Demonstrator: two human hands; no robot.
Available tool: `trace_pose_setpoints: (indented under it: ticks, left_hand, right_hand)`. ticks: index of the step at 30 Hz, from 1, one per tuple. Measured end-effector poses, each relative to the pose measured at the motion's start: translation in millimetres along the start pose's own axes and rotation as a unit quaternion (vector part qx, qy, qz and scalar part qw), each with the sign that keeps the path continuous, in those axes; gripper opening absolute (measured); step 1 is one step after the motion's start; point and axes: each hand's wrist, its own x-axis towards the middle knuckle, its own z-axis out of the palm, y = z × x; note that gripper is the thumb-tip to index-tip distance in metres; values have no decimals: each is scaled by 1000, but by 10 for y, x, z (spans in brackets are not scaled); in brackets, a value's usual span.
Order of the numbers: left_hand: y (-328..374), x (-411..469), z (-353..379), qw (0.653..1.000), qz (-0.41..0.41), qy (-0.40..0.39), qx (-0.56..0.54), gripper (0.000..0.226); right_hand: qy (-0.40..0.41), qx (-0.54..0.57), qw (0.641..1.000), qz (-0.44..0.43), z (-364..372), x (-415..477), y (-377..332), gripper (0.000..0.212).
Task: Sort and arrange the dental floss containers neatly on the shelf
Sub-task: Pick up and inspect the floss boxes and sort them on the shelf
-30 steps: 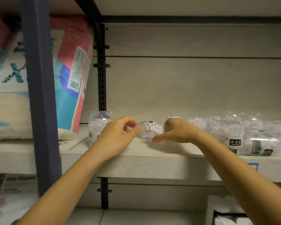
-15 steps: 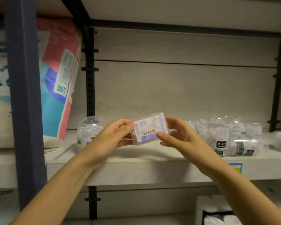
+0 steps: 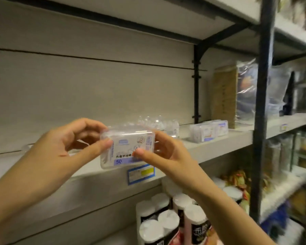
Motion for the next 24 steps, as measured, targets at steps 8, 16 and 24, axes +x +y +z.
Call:
trace_pose_setpoints:
  ticks: [8,16,24]
  left_hand:
    - [340,443,1345,997,15,-10,79,43]
    - [797,1615,2712,987,41,-48,145,21]
    - [515,2198,3393,931,-7,-170,323,35]
  right_hand:
    - [17,-63,997,-42,-1380,-112,550,44]
    - [36,-132,988,-72,-3132,245,912,45]
    - [-1,-157,988,-4,-3660,545,1648,41]
